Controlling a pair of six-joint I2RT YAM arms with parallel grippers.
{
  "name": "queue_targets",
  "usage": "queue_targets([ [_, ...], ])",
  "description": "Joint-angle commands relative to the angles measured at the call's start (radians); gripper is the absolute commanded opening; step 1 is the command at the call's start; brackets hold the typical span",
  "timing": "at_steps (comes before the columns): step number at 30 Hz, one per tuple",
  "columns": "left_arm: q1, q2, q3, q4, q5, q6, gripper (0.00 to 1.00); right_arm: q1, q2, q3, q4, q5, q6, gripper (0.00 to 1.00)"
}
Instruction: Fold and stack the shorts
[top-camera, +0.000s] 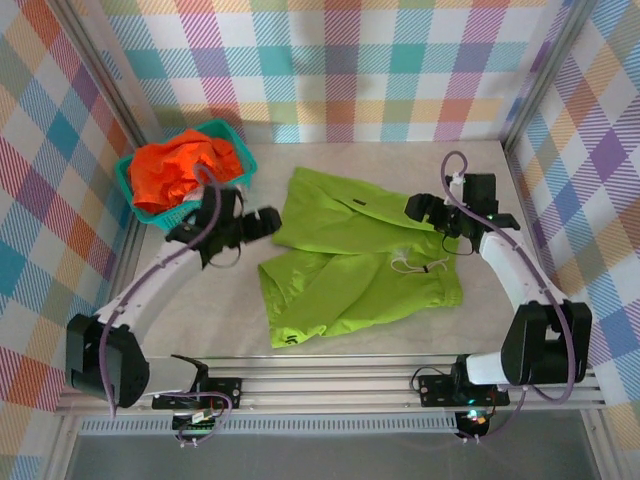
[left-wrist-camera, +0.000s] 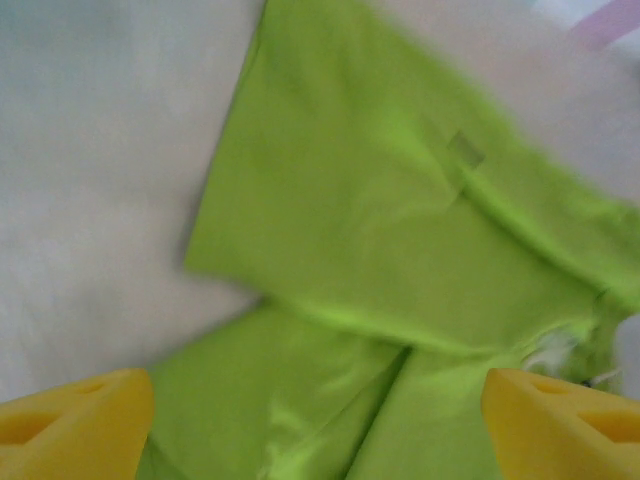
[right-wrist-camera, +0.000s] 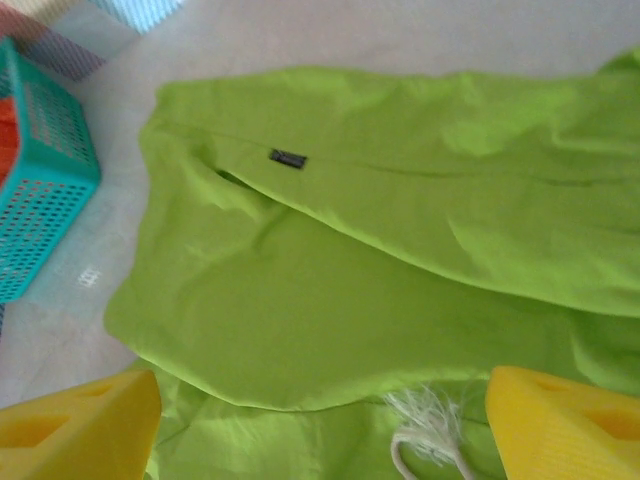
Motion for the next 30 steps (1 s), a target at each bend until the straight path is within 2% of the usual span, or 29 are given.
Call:
queue_targets([
  [1, -0.054, 0.030, -0.143, 0.157, 0.016, -0.122, 0.83, -0.004, 0.041, -0.008, 0.012, -0.047, 0.013, 0.85],
  [4, -0.097, 0.074, -0.200, 0.233, 0.043, -0.175, 0.78, -0.004, 0.057, -0.023, 0.042, -0.066, 0.042, 0.85],
  [7, -0.138, 0.118, -0.213, 0.228, 0.012, -0.184, 0.72, -0.004, 0.061, -0.026, 0.039, -0.064, 0.043, 0.86],
  [13, -0.159, 0.165, -0.228, 0.257, 0.031, -0.209, 0.59, -0.004, 0.045, -0.043, 0.039, -0.055, 0.037, 0.86],
  [22, -0.185, 0.078, -0.257, 0.132, -0.094, -0.195, 0.66, -0.004, 0.033, -0.059, 0.028, -0.047, 0.026, 0.86],
  [30, -0.205, 0.047, -0.283, 0.144, -0.081, -0.232, 0.64, -0.004, 0.030, -0.078, 0.036, -0.039, 0.027, 0.86],
])
